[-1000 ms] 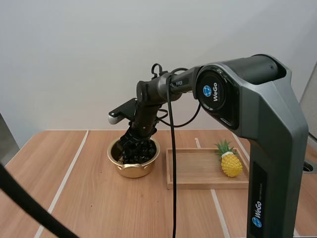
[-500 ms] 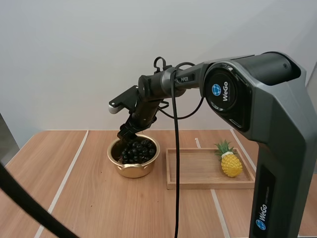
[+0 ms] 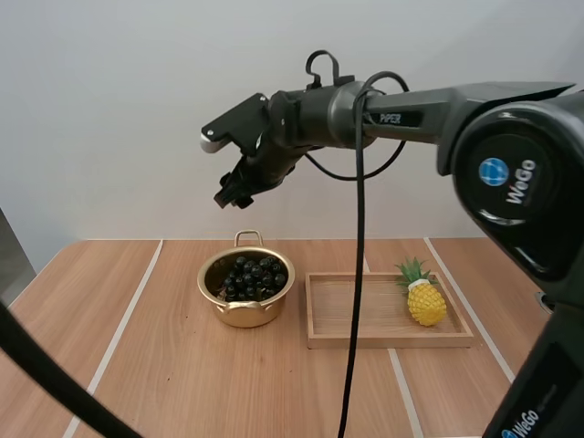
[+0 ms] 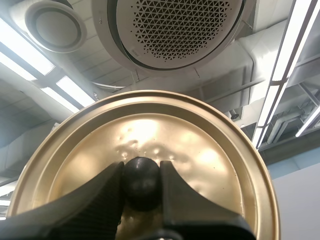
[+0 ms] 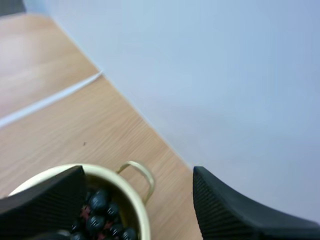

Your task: Open the pot, put the grape inside, and close it

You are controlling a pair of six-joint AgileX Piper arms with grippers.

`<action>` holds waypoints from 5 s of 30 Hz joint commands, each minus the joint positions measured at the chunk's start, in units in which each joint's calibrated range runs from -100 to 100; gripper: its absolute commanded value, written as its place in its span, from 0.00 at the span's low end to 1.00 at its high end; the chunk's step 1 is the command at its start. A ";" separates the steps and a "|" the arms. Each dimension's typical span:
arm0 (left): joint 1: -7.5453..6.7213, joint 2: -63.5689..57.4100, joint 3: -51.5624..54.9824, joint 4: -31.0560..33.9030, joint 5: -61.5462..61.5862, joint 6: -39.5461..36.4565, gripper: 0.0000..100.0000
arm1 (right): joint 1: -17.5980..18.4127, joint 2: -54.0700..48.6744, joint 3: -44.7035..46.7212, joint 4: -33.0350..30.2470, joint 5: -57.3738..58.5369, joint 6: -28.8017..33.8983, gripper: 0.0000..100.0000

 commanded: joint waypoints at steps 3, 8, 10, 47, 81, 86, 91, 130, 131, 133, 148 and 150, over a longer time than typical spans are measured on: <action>0.12 -0.11 -0.08 1.16 0.37 0.00 0.00 | -2.00 -8.95 0.10 -0.96 -4.38 1.78 1.00; 0.12 0.01 -0.08 1.16 2.96 0.00 0.00 | -4.87 -18.45 0.10 -0.96 -6.98 4.27 1.00; 0.12 0.26 -0.08 1.16 4.09 0.00 0.00 | -6.00 -22.64 0.10 -1.12 -8.55 4.27 1.00; 0.12 22.96 0.04 -7.58 44.47 -0.03 0.00 | -11.30 -35.56 -58.27 -15.99 40.02 18.41 1.00; -0.02 25.10 59.66 -19.38 37.90 12.93 0.00 | -11.30 -39.38 -58.42 -16.57 44.34 18.41 1.00; -0.37 25.10 69.20 -23.04 29.17 17.44 0.00 | -11.30 -39.38 -58.42 -16.57 44.34 18.41 1.00; -2.34 25.76 75.20 -23.25 22.26 19.48 0.00 | -11.30 -39.38 -58.42 -16.57 44.58 18.12 1.00; -4.13 42.40 89.55 -38.35 -12.40 37.07 0.00 | -11.30 -39.38 -58.42 -16.88 46.26 18.03 1.00; -4.13 42.78 89.55 -38.47 -12.40 37.23 0.00 | -11.30 -39.38 -58.42 -16.88 46.26 18.03 1.00; -4.13 43.61 89.55 -38.82 -12.40 37.47 0.00 | -11.30 -39.38 -58.42 -16.88 46.26 18.03 1.00; -4.13 50.19 90.93 -39.62 -13.03 39.22 0.00 | -11.30 -39.38 -58.42 -16.88 46.26 18.03 1.00; -4.13 51.11 91.90 -39.44 -14.40 40.02 0.00 | -11.30 -39.38 -58.42 -16.88 46.26 18.03 1.00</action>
